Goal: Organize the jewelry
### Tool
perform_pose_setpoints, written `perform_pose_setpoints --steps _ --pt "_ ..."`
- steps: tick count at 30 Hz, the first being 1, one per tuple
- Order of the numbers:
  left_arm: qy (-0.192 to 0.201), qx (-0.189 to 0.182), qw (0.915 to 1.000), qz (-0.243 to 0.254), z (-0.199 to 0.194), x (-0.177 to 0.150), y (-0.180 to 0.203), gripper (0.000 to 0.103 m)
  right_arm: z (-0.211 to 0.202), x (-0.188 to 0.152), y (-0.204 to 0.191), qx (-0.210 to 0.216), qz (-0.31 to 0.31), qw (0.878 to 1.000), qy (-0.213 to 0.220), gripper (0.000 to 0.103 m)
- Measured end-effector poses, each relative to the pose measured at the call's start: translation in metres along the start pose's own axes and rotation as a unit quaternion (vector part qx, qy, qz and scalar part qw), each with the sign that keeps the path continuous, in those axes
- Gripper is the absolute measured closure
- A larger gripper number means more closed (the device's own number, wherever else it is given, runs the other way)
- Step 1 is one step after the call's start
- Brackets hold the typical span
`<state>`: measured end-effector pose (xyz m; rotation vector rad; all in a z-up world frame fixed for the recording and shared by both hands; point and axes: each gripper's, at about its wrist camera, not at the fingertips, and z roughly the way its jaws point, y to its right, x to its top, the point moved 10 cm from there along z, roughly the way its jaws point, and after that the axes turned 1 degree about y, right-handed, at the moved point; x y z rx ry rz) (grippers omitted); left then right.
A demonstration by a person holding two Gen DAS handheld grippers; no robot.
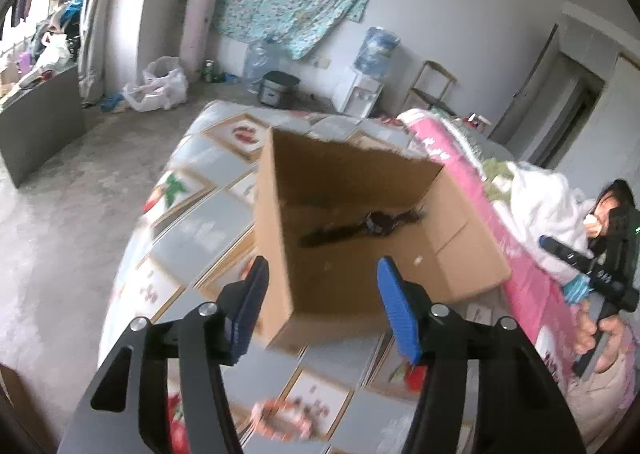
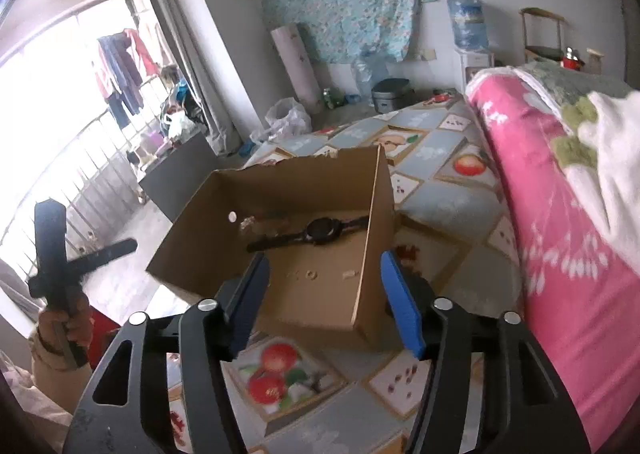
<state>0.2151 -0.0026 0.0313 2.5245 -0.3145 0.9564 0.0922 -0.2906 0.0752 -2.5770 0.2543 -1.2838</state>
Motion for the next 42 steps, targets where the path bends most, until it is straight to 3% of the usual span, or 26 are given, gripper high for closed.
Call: perform_pose_setpoints --steps 6,10,12,14,17,21,29,33,42 --pt "-0.044 0.060 0.9969 0.024 -0.015 -0.056 -0.015 0.035 -0.013 -0.039 -0.011 -0.030 -0.021 0.999 -0.022 0.028" --pt "-0.087 0.081 0.9928 0.019 -0.003 -0.097 -0.022 0.031 -0.007 -0.073 -0.022 -0.050 -0.040 0.997 -0.054 0.021" --pt "-0.126 0.092 0.9876 0.016 0.009 -0.125 -0.025 0.031 0.002 -0.098 -0.027 -0.057 -0.045 0.994 -0.081 0.018" --pt "-0.145 0.111 0.9829 0.026 0.015 -0.147 -0.026 0.031 0.014 -0.124 -0.028 -0.071 -0.041 0.990 -0.115 0.018" --pt "-0.163 0.105 0.9809 0.020 0.020 -0.170 -0.023 0.031 0.032 -0.157 -0.028 -0.102 -0.041 0.981 -0.158 0.018" --pt "-0.175 0.111 0.9783 0.010 0.025 -0.182 -0.025 0.030 0.053 -0.183 -0.035 -0.120 -0.050 0.972 -0.194 0.018" --pt "-0.173 0.124 0.9770 0.017 0.030 -0.185 -0.025 0.021 0.076 -0.200 -0.039 -0.165 -0.068 0.958 -0.224 0.015" --pt "-0.175 0.136 0.9748 0.024 0.032 -0.189 -0.023 0.018 0.077 -0.201 -0.039 -0.170 -0.070 0.958 -0.220 0.009" --pt "-0.183 0.157 0.9697 0.038 0.036 -0.195 -0.019 0.006 0.077 -0.203 -0.028 -0.166 -0.052 0.961 -0.217 0.008"
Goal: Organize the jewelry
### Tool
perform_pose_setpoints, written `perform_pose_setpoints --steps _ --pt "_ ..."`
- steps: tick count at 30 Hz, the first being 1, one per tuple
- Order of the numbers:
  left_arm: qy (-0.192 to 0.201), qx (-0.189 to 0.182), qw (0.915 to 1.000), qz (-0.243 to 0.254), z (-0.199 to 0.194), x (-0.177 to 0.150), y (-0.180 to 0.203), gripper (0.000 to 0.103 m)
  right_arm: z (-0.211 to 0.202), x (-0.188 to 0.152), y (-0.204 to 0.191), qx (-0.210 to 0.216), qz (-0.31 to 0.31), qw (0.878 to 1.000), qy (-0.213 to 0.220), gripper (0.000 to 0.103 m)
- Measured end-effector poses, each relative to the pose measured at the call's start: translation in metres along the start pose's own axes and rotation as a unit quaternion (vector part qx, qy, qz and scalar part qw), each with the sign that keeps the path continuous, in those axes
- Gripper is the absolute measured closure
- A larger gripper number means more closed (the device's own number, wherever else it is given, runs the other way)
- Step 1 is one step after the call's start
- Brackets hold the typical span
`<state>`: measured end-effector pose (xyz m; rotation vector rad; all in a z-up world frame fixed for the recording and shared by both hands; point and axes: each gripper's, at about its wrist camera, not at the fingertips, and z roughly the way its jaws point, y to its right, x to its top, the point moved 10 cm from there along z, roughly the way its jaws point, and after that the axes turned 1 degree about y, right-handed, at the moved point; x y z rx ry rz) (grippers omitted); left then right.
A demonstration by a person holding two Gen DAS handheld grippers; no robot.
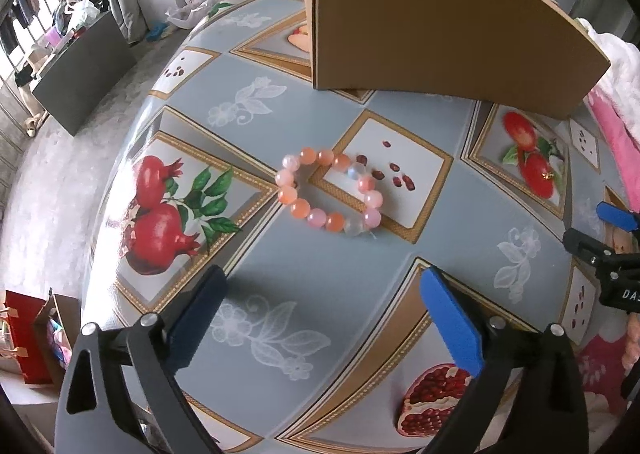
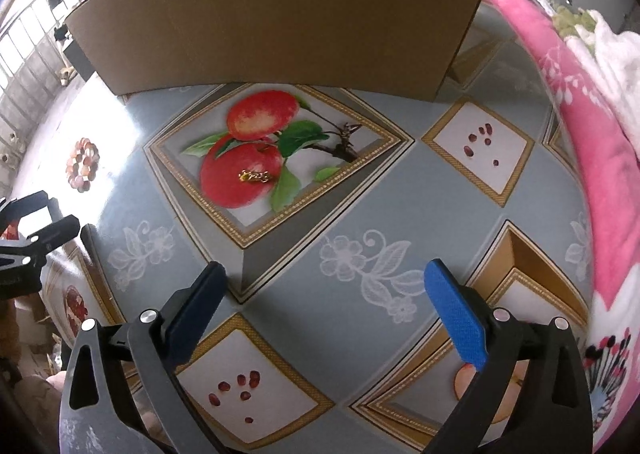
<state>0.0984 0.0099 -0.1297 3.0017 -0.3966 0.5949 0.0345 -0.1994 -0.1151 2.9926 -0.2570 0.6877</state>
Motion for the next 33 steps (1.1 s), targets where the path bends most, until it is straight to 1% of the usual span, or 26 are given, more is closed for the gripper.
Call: perform_pose_setpoints --steps 4,13,20,27,28,30,32,33 --pt "0.002 0.008 1.0000 0.002 0.001 -0.001 0.002 0.006 0.001 -0.001 0.008 -0.001 0.006 1.000 0.013 0.008" --pt "0.004 0.008 1.0000 0.002 0.002 0.000 0.001 0.006 0.000 -0.004 0.003 -0.002 0.002 1.000 0.026 0.008" --pt "0.005 0.007 1.0000 0.004 0.002 0.000 0.002 0.006 -0.005 -0.007 0.001 0.002 -0.006 1.000 0.027 0.008" --pt "0.006 0.005 0.9999 0.007 0.001 -0.001 0.001 0.005 -0.004 -0.005 0.002 0.004 -0.007 1.000 0.012 0.008" --pt "0.006 0.005 0.9999 0.007 0.001 -0.001 0.001 0.005 -0.005 -0.004 0.002 0.011 -0.004 1.000 0.013 0.008" --pt "0.007 0.005 0.9999 0.007 0.001 -0.001 0.001 0.005 -0.007 0.001 0.000 0.022 -0.002 0.999 0.025 0.009" --pt "0.008 0.005 0.9999 0.008 0.001 -0.001 0.001 0.005 -0.013 0.007 -0.004 0.030 -0.012 0.999 0.038 0.017" --pt "0.008 0.005 0.9999 0.008 0.001 -0.001 0.001 0.005 -0.016 0.011 -0.007 0.032 -0.021 0.998 0.047 0.018"
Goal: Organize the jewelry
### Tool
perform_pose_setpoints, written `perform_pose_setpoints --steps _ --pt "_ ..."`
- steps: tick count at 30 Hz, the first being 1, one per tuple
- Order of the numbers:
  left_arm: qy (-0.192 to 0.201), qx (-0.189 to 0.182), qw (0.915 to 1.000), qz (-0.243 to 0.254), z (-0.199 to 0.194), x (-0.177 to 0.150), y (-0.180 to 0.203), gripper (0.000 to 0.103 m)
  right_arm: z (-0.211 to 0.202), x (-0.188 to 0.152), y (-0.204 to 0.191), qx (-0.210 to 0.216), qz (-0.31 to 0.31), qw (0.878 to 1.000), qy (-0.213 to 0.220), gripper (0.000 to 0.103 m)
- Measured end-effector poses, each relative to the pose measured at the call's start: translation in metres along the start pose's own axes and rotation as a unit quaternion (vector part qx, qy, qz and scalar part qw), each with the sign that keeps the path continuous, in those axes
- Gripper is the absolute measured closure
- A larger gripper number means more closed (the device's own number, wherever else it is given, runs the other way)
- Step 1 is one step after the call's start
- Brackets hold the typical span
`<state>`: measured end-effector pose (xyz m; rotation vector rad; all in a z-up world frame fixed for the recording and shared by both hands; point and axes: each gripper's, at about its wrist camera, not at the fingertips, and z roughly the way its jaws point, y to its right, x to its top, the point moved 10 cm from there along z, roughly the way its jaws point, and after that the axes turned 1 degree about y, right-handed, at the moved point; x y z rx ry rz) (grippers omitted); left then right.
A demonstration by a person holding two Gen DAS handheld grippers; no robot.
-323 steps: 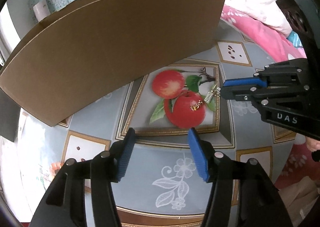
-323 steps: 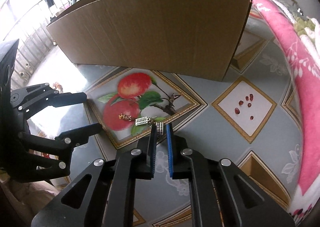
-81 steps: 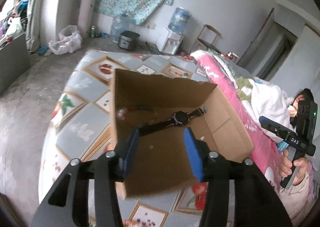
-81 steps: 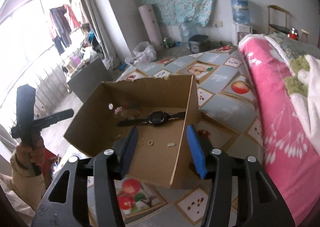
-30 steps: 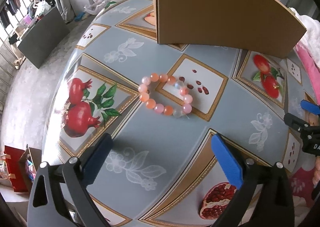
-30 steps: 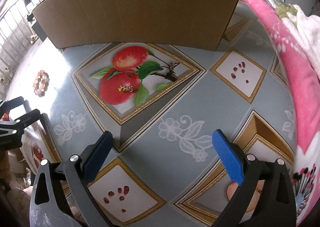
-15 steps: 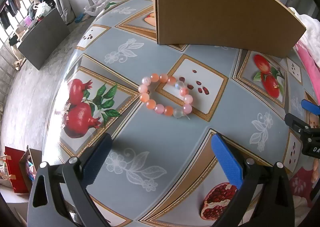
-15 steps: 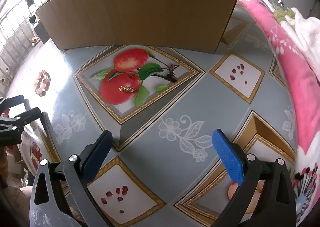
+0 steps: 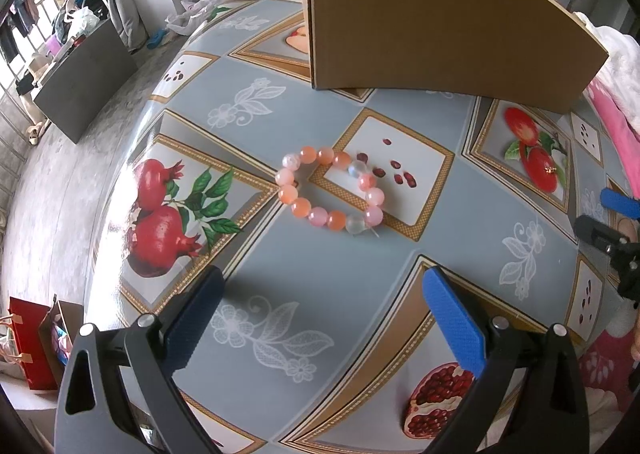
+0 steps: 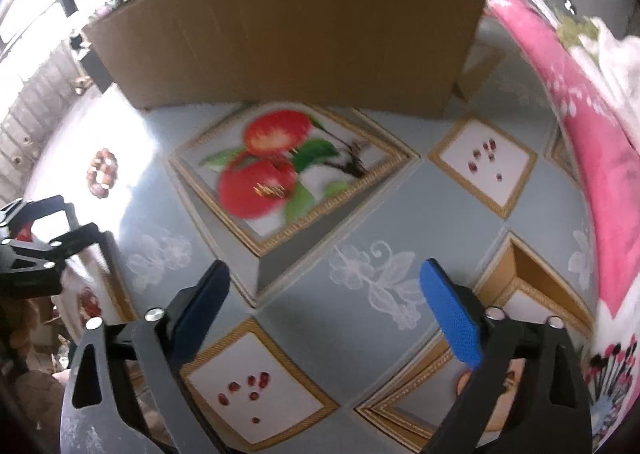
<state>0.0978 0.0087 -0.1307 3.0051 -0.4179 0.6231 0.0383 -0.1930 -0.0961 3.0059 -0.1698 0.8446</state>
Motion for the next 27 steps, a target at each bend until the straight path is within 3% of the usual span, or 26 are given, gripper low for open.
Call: perform_pose_setpoints --steps 4,15,25,27 --pt "-0.001 0.000 1.0000 0.001 0.000 0.000 0.000 0.005 -0.001 0.012 -0.010 0.016 -0.023 1.000 0.013 0.028" --pt "-0.001 0.001 1.0000 0.001 0.000 0.000 0.001 0.005 0.016 0.031 -0.029 0.031 -0.046 0.998 0.013 0.070" --pt "-0.001 0.002 1.0000 0.002 0.000 0.000 0.001 0.004 0.031 0.054 -0.031 0.033 -0.070 0.997 0.022 0.078" --pt "-0.001 0.002 1.0000 0.002 0.000 0.000 0.001 0.004 0.034 0.055 -0.034 0.028 -0.076 0.996 0.024 0.085"
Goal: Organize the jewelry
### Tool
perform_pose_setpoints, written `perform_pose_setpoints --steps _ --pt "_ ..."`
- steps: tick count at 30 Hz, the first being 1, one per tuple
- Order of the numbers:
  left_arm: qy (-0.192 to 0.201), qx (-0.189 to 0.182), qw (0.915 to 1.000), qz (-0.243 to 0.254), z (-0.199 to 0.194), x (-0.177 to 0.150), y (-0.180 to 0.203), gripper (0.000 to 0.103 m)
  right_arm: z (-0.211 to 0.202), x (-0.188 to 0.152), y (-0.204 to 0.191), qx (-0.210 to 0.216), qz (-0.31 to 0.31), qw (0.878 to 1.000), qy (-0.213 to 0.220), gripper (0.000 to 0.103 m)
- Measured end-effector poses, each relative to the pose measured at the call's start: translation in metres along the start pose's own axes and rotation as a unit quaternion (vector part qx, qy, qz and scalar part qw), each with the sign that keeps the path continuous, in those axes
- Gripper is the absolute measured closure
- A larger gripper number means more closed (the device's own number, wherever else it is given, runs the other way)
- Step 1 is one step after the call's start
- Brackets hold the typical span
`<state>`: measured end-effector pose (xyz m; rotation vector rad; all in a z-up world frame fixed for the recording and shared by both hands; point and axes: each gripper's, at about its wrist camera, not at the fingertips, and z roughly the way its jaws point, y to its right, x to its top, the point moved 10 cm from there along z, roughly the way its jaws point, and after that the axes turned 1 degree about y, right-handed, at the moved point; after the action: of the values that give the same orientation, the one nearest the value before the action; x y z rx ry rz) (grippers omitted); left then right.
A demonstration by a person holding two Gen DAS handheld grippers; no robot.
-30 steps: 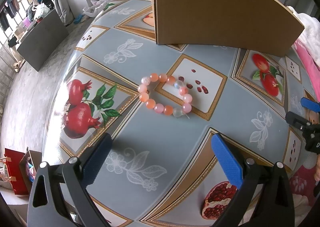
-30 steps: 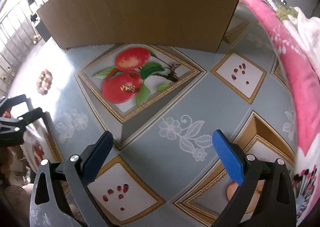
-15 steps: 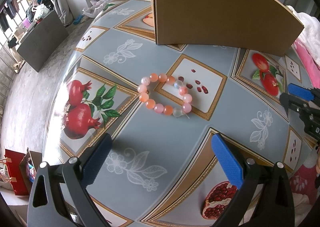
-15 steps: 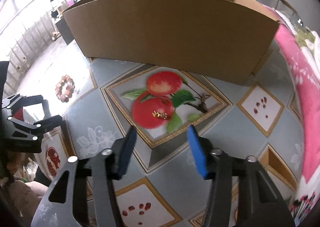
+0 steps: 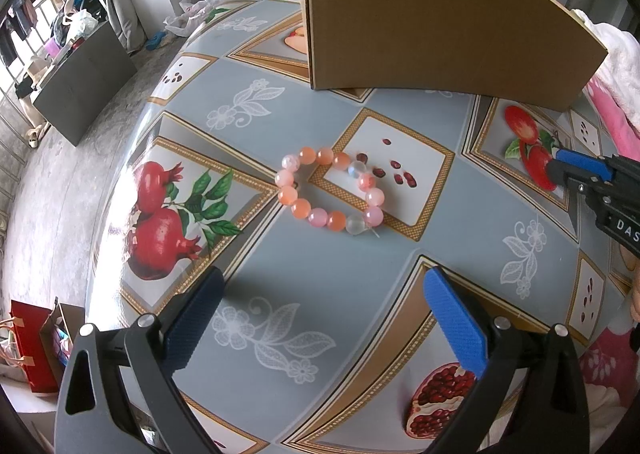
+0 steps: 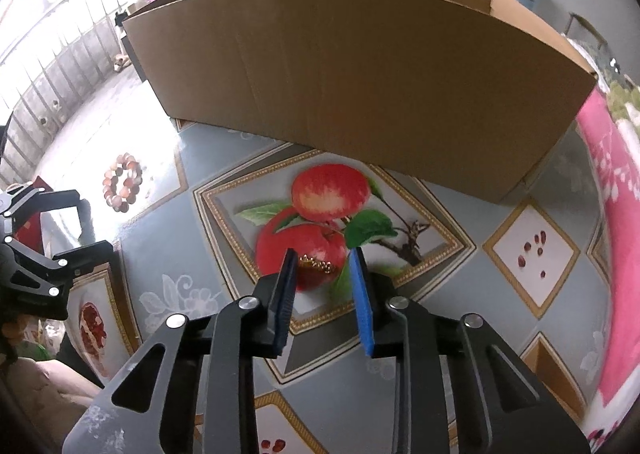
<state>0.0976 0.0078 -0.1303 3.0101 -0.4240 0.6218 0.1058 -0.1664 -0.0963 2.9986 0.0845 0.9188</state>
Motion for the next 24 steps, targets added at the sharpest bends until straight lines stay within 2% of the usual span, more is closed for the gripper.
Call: perform_pose_setpoints --steps 1,3,10,16,20,24 --pt "0.000 0.000 1.0000 0.000 0.000 0.000 0.000 0.004 0.001 0.002 -0.001 0.000 -0.004 1.000 0.000 0.088" --pt "0.001 0.000 1.0000 0.001 0.000 0.001 0.000 0.004 0.003 -0.001 -0.007 0.003 -0.001 1.000 0.000 0.101" --pt "0.007 -0.002 1.0000 0.006 0.000 0.001 0.001 0.004 -0.013 0.004 0.002 0.039 0.053 0.998 0.025 0.102" --pt "0.029 -0.012 0.9994 0.013 -0.002 0.003 0.000 0.004 -0.032 0.013 0.013 0.093 0.118 0.987 0.053 0.102" --pt "0.074 -0.038 0.9966 -0.002 -0.018 0.011 -0.005 0.007 -0.037 0.008 0.015 0.104 0.133 0.984 0.057 0.102" --pt "0.121 -0.057 0.9910 0.010 -0.038 0.022 -0.001 0.017 -0.034 0.005 0.009 0.108 0.131 0.984 0.050 0.102"
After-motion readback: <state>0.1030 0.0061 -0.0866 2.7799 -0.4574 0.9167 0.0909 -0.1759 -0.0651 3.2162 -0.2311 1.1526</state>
